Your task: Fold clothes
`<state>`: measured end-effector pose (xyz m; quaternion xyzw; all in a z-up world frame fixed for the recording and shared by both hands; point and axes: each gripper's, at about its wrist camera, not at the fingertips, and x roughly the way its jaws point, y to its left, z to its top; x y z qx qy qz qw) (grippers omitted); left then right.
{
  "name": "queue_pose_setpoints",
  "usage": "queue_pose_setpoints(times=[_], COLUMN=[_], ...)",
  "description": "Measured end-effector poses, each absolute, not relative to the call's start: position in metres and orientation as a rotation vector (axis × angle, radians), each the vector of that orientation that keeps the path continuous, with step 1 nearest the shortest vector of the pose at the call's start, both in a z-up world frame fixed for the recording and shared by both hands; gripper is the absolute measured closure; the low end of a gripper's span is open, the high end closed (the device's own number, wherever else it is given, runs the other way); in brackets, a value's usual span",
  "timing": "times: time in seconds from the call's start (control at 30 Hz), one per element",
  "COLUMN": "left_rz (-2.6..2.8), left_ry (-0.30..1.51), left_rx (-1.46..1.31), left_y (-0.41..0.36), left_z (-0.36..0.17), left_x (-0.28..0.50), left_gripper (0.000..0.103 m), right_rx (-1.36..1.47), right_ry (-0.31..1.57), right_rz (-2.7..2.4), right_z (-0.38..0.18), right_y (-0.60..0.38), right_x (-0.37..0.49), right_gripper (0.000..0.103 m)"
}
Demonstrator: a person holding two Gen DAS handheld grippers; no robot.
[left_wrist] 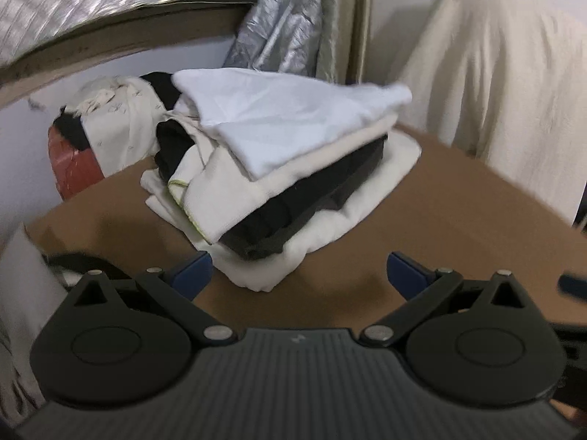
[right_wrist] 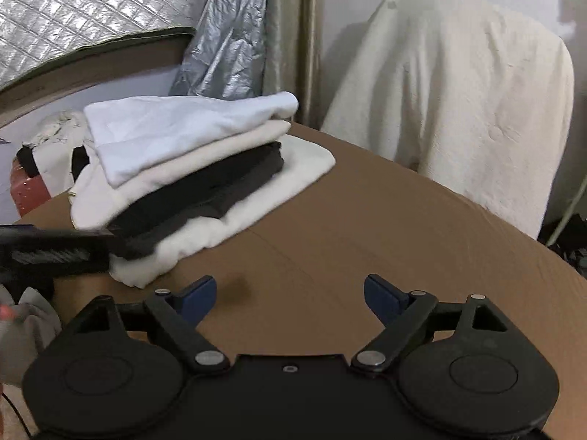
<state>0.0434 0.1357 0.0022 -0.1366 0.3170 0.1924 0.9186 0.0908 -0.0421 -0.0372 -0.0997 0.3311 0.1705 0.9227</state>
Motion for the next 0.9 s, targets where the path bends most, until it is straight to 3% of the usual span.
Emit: queue_pose_setpoints(times=[0.33,0.9], left_rz=[0.408,0.415], left_ry=[0.774,0.818], left_rx=[-0.164,-0.164], left_y=[0.118,0.115], left_z=[-0.033,-0.044], left_x=[0.051,0.059], left_gripper=[0.000,0.000], right_rx=[-0.133,-0.184], right_ry=[0.742,0.732], right_rz=[0.270,0.237], right_z=[-0.057,-0.068], right_y=[-0.051,-0.049], right_x=[0.079,0.069], right_gripper=[0.012,0.012])
